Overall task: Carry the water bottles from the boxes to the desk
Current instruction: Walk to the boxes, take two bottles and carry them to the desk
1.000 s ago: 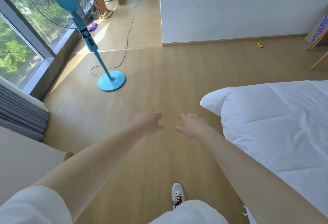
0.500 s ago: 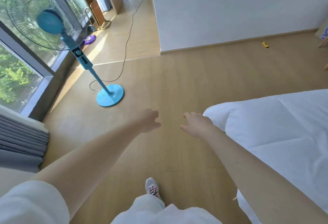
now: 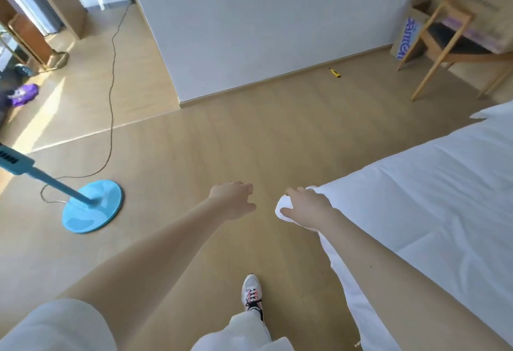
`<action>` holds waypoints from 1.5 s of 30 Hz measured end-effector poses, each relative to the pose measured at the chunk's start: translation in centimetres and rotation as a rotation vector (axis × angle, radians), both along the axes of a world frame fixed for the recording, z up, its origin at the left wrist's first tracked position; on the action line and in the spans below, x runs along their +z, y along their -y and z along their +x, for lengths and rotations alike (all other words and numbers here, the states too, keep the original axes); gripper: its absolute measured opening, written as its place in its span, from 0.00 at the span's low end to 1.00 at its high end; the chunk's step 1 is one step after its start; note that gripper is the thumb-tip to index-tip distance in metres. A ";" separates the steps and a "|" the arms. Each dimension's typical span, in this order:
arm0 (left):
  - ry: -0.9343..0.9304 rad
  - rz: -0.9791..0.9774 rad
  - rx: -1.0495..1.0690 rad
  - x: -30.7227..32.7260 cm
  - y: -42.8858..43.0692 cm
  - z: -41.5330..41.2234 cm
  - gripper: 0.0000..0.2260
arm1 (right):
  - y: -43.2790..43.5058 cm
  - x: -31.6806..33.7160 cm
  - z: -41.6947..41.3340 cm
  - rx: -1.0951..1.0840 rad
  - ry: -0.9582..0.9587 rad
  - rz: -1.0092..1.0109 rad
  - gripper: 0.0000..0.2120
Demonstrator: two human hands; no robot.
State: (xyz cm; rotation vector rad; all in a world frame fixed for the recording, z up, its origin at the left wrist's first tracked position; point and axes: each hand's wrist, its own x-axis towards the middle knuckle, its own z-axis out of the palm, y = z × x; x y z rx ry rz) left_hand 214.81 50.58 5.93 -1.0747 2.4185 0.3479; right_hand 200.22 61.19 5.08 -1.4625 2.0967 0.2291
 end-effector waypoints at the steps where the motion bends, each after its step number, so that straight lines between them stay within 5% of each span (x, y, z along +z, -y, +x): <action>1: -0.005 0.005 -0.007 0.0 1.9 -0.6 0.21 | 1.9 0.1 -0.7 -0.003 -0.002 0.013 0.22; 19: 0.013 -0.012 -0.048 -0.4 26.7 -9.1 0.23 | 28.1 -0.2 -9.4 0.015 -0.032 0.012 0.24; 30: 0.041 -0.029 -0.011 1.4 43.1 -22.9 0.22 | 44.9 0.4 -22.8 0.019 0.010 -0.019 0.25; 45: -0.027 -0.029 -0.276 1.6 54.0 -43.3 0.22 | 51.5 1.9 -40.4 -0.236 -0.062 -0.022 0.25</action>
